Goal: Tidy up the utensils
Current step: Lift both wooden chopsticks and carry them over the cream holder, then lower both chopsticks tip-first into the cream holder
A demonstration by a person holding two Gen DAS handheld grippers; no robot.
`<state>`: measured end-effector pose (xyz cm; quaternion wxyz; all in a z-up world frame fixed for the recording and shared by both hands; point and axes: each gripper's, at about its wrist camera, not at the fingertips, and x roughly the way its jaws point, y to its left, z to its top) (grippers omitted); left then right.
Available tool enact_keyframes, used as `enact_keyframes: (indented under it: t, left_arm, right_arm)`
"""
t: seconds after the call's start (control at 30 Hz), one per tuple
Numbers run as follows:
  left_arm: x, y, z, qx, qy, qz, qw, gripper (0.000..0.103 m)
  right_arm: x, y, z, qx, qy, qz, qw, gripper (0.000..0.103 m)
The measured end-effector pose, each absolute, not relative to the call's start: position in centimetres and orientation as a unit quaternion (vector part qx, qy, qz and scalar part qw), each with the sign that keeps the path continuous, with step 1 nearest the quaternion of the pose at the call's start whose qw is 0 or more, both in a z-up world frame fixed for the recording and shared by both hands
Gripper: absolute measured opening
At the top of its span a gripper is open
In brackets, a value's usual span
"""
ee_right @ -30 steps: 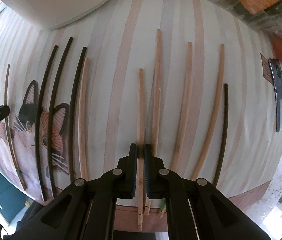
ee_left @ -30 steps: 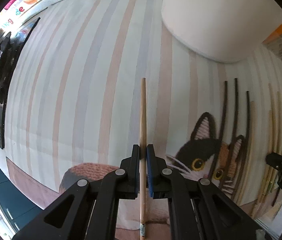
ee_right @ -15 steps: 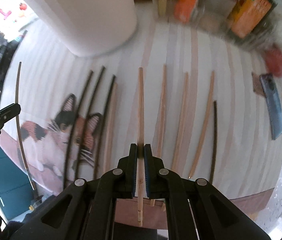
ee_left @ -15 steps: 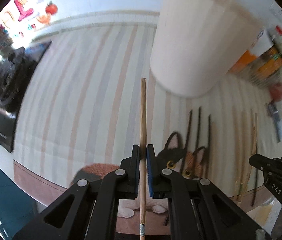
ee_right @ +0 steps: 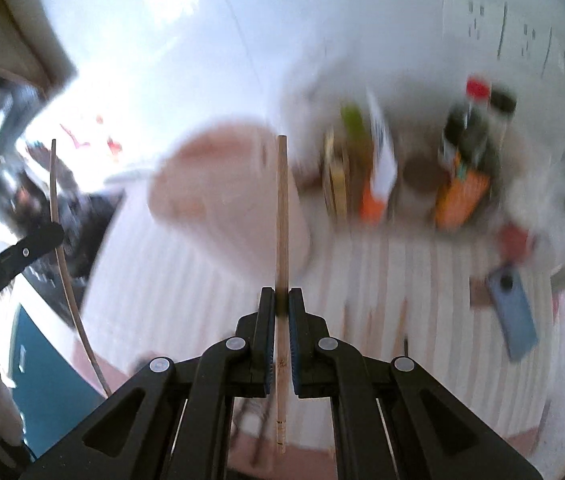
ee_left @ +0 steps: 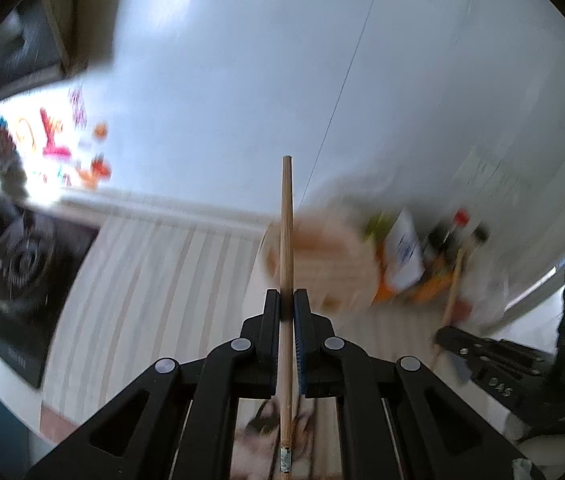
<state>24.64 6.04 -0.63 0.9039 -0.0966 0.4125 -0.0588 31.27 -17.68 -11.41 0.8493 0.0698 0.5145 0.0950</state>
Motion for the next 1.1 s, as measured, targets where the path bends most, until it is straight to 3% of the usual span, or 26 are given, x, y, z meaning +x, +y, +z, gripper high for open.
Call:
enact_keyframes:
  t: [0.2, 0.53, 1.1]
  left_arm:
    - [29.3, 6.4, 3.1, -0.101, 0.365, -0.052, 0.924, 0.004]
    - [38.1, 6.3, 3.2, -0.123, 0.363, -0.044, 0.923, 0.004]
    - [42.4, 7.0, -1.2, -0.122, 0.377, 0.021, 0.918, 0.004]
  right_arm:
    - [36.3, -17.6, -6.2, 0.096, 0.441, 0.079, 0.889, 0.007]
    - [44.4, -15.1, -2.9, 0.084, 0.385, 0.073, 0.916, 0.007]
    - [50.2, -12.0, -5.9, 0.069, 0.363, 0.08, 0.926, 0.007]
